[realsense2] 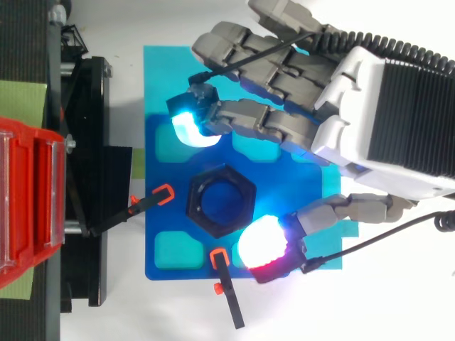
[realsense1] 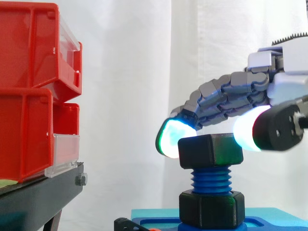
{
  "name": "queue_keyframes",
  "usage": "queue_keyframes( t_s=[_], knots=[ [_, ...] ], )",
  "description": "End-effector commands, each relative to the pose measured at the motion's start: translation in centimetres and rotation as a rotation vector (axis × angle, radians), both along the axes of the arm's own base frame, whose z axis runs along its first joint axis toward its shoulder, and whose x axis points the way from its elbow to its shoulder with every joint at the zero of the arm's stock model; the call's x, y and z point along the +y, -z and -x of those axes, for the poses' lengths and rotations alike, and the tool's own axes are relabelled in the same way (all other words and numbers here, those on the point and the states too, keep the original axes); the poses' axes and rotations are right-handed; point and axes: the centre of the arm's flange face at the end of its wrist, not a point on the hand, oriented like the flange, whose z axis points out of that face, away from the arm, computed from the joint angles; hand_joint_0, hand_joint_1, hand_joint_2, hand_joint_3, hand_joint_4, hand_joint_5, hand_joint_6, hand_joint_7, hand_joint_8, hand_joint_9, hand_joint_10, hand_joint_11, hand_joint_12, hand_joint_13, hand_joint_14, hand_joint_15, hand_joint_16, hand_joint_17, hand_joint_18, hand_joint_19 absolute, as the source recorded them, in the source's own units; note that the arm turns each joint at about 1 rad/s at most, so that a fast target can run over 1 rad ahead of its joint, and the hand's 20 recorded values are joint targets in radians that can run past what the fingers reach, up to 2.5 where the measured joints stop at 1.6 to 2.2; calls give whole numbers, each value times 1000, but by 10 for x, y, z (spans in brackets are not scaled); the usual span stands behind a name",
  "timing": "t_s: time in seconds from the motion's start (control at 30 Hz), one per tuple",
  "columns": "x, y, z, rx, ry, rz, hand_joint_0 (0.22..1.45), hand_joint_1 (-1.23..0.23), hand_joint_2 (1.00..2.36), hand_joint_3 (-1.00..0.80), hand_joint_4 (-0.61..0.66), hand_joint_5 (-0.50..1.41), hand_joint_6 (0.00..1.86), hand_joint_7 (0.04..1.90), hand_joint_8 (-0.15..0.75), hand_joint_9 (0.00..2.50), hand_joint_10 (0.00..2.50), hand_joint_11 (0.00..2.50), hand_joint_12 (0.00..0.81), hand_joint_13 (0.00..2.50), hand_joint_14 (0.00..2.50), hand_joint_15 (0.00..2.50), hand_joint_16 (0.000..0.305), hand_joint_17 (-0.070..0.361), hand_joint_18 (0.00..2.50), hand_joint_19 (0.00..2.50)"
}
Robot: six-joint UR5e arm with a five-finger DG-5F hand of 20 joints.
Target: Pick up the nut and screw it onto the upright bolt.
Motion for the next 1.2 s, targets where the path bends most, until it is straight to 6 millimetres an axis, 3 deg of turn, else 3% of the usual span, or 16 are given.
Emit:
queue_keyframes(
  t_s=[0.0, 0.23, 0.57, 0.7, 0.87, 1.17],
  knots=[
    [2, -9, -4, -12, -6, -3, 370, -387, 1000, -500, 162, -276, 501, 620, 247, 17, 0, 0, 412, 0, 0, 0, 66, 148, 0, 0],
    [9, -26, -10, -14, -14, -4, 387, -319, 1000, -500, 149, -276, 501, 632, 241, 0, 0, 0, 407, 0, 0, 0, 64, 144, 0, 0],
    [24, -23, -8, -6, -35, -2, 409, -242, 1000, -500, 172, -252, 501, 650, 240, 8, 0, 0, 401, 0, 0, 0, 62, 139, 0, 0],
    [25, -24, -9, -17, -43, -4, 414, -210, 1000, -500, 168, -251, 501, 648, 238, 7, 0, 0, 401, 0, 0, 0, 63, 141, 0, 0],
    [26, -8, -18, -32, -43, -12, 417, -195, 1000, -500, 168, -250, 501, 653, 239, 4, 0, 0, 400, 0, 0, 0, 63, 141, 0, 0],
    [29, -9, -20, -53, -52, -26, 427, -170, 1000, -500, 192, -229, 502, 743, 243, 14, 0, 0, 397, 0, 0, 0, 62, 139, 0, 0]
  ],
)
